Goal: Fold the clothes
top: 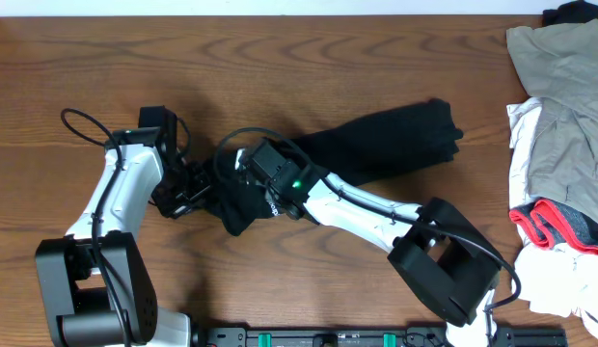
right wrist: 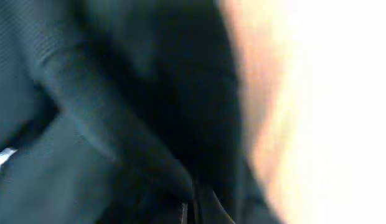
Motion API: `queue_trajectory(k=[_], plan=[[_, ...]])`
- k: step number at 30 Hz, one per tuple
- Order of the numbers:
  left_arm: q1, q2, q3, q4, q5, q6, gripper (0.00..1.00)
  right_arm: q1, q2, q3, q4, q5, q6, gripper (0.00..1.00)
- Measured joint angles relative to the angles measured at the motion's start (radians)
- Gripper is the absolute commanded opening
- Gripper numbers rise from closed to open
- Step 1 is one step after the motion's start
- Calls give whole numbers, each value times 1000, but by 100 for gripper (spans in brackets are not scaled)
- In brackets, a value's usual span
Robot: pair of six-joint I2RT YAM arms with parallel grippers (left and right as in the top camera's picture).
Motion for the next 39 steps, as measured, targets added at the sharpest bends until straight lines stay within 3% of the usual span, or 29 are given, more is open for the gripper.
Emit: queue_trajectory(k=[5,16,18,23,24,31,39], plan=[[0,0,0,10,-2,0,6,-38,0,56,116,18,0,1],[0,0,-1,164,-37,-35,6,-187,0,196,108,-143,64,3],[0,0,-1,168,-60,-52,10,-191,0,196,98,-157,67,3],[0,0,-1,154,-128,-73,37,-193,0,196,105,-186,70,3],[0,0,-1,154,-143,-73,39,-194,0,196,110,-192,70,3],[0,0,0,159,-148,-64,34,-202,0,196,113,-214,71,4],[-5,-1,8,320,101,26,31,-207,0,196,95,-222,78,4]])
